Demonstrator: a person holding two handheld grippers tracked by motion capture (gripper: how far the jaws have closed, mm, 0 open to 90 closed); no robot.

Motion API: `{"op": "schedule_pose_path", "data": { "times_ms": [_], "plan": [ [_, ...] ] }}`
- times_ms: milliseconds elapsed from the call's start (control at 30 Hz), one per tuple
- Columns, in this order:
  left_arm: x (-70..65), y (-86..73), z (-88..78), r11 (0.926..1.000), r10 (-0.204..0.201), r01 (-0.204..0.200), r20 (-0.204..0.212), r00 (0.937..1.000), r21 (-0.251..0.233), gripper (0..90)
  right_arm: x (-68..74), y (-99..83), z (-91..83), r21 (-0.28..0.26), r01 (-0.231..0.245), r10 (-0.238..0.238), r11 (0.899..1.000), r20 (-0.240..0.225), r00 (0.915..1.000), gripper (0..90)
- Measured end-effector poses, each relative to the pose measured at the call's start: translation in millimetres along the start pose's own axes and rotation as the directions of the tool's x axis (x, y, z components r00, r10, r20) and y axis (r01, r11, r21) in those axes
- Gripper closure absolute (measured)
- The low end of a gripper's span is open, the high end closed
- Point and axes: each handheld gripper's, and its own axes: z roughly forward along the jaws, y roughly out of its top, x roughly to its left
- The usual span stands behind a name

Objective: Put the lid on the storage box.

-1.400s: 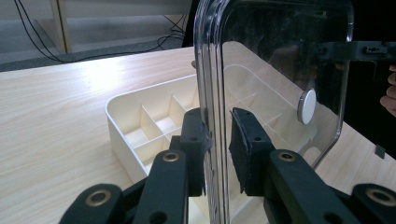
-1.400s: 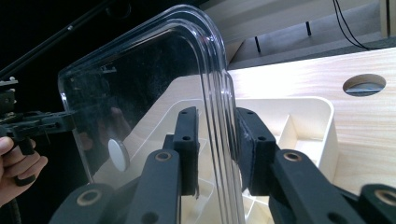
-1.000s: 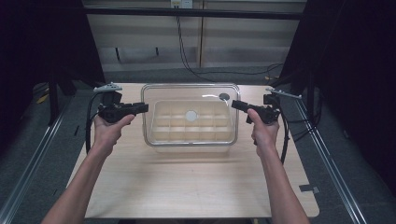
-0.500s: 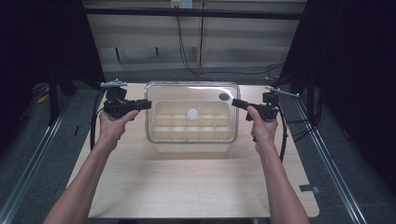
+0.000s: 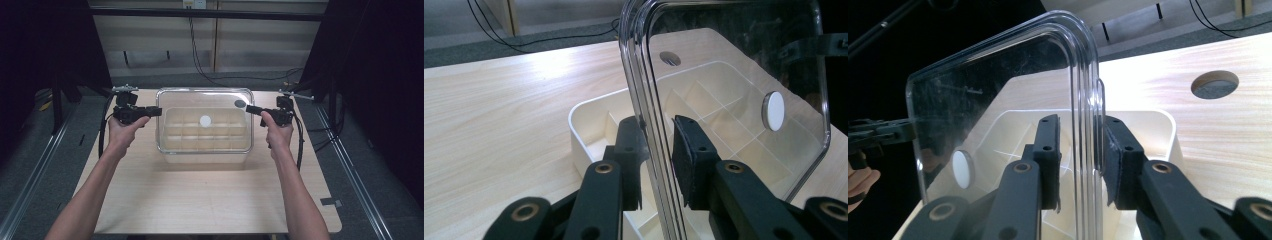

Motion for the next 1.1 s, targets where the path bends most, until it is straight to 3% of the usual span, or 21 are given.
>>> {"op": "schedule_pose_path", "data": {
  "times_ms": [533,800,933,1000,1100],
  "plan": [
    [18.9,-3.5,23.7,0.9967,-0.079,0.079,0.017,0.9967,0.02,72.9,-14.7,-2.5,21.0,0.053,-0.016,0.012,0.998,0.07,0.9975,66.2],
    [27.6,-7.1,33.6,0.9897,-0.135,0.133,0.027,0.9905,0.052,72.0,-16.3,-2.9,32.1,0.088,-0.009,-0.001,0.996,0.117,0.9932,62.3],
    [30.6,-8.1,38.1,0.9878,-0.144,0.142,0.034,0.989,0.065,70.9,-19.8,-5.2,37.8,0.099,-0.022,0.009,0.995,0.13,0.9914,60.9],
    [32.3,-8.9,39.9,0.9878,-0.141,0.139,0.034,0.9894,0.071,70.4,-20.7,-6.1,39.7,0.104,-0.02,0.005,0.994,0.137,0.9906,60.1],
    [34.4,-9.7,44.8,0.9853,-0.148,0.145,0.029,0.9886,0.091,69.4,-18.6,-6.6,43.6,0.13,0.023,-0.046,0.991,0.177,0.9832,57.6]
  ]
}}
